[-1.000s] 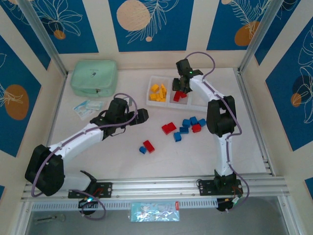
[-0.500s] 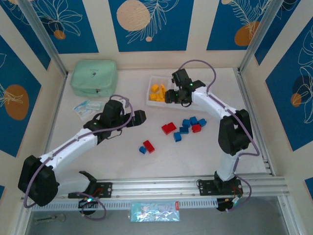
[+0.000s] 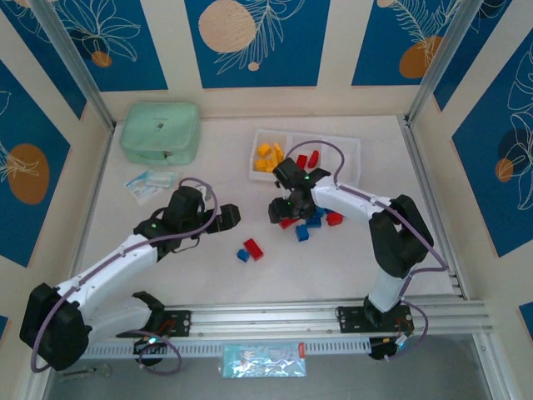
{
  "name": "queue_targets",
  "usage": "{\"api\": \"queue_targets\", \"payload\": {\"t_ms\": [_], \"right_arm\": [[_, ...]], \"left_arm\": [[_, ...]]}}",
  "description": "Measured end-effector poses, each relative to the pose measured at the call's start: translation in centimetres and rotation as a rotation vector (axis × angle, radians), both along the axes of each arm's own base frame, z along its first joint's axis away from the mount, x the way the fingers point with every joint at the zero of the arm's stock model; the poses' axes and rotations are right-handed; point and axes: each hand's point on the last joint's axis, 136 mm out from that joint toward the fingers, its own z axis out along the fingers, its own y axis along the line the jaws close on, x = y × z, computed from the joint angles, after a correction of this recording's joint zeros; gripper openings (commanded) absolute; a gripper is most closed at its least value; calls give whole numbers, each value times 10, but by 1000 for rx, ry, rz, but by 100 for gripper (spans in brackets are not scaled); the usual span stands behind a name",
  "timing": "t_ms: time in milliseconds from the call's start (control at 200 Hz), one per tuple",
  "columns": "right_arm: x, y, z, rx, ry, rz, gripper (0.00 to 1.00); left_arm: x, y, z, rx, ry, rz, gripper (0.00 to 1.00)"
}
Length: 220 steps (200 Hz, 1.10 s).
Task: Sort the legos into containers by color
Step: Pick up the lego from the center of the table.
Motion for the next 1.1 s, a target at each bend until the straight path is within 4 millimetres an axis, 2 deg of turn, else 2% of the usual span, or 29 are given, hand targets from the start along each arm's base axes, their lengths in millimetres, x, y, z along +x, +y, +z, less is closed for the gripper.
{"api": "queue_targets", "payload": {"t_ms": [170, 325, 460, 620, 905, 1100], "right_arm": [[-19, 6, -11, -18, 33, 11, 66], [-23, 6, -14, -35, 35, 2, 66], [-20, 3, -17, -57, 23, -7, 66], [-15, -1, -30, -113, 23, -16, 66], [-4, 16, -39, -132, 18, 3, 66], [2, 31, -40, -140, -4, 28, 60]], "left_arm": [[-4, 4, -2, -6, 10, 16, 100], [-4, 6, -3, -2, 4, 27, 100], [-4, 7, -4, 2, 3, 31, 100], [-4, 7, -4, 2, 4, 31, 100], [-4, 10, -2, 7, -7, 42, 100], [-5, 13, -2, 15, -5, 48, 100]]}}
